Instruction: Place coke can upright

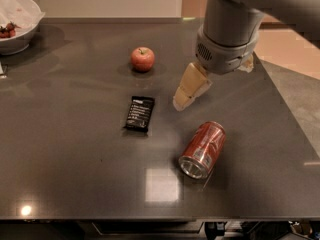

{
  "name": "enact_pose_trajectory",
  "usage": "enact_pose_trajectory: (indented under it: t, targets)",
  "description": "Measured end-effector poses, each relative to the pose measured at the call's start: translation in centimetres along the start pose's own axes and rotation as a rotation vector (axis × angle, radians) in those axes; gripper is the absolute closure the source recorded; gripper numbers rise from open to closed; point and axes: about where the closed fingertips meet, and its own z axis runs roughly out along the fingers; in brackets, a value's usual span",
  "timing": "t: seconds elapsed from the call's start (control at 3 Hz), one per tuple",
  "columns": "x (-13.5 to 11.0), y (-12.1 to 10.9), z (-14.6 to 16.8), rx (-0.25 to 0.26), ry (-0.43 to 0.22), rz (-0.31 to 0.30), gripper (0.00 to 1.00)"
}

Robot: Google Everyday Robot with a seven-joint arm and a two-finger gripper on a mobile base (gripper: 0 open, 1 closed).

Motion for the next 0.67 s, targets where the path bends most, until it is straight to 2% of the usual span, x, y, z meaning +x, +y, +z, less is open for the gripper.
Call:
enact_pose_trajectory:
  t: [0.33,0.67]
  targets:
    - [0.00,0.00,0.00,0.000,0.000,0.000,0.00]
    - [-0.18,-0.09,-0.08,0.010,0.014,0.054,0.00]
